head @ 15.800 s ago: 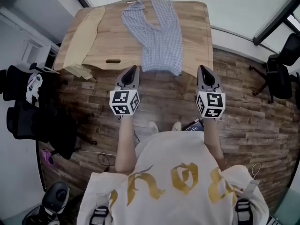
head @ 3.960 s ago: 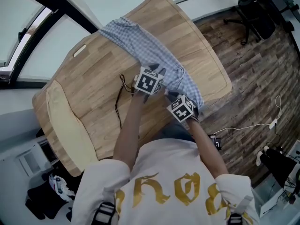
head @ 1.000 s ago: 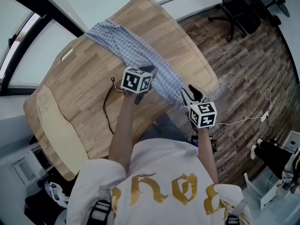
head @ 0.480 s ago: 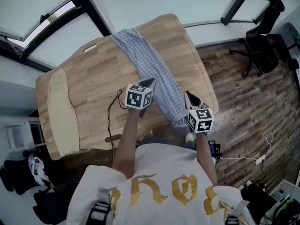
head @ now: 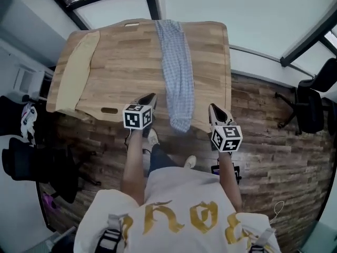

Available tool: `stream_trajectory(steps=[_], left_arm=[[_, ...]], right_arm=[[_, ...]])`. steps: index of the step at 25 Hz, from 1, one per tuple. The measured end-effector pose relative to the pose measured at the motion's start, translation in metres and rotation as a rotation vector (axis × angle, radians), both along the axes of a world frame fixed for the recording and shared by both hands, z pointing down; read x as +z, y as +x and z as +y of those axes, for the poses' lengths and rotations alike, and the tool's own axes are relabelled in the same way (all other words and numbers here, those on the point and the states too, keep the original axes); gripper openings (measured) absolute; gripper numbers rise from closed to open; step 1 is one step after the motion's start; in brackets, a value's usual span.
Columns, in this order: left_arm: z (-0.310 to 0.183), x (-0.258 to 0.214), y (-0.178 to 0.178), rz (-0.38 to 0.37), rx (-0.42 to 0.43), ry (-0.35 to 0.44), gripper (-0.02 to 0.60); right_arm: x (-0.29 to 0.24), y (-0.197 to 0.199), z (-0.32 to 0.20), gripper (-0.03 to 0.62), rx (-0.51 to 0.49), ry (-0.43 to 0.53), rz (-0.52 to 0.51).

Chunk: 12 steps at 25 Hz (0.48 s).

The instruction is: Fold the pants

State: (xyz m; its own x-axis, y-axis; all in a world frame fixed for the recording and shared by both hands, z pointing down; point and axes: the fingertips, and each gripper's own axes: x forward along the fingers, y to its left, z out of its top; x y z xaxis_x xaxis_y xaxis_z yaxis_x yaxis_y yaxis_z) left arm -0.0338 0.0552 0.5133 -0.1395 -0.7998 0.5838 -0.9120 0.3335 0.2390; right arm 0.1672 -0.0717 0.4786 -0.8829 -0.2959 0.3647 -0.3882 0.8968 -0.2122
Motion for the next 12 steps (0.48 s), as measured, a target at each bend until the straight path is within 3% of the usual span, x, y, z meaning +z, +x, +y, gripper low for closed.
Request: stream_trajectory(steps=[8, 12], left_arm=[[0.056, 0.007, 0.059, -0.046, -0.079, -0.038, 0.054], [0.058, 0.027, 0.085, 0.014, -0.018, -0.061, 0.055]], right_arm=[[0.019, 0.027, 0.041, 0.023, -0.082, -0.047, -0.011], [0.037, 0.027, 0.063, 0.025, -0.141, -0.062, 0.042]])
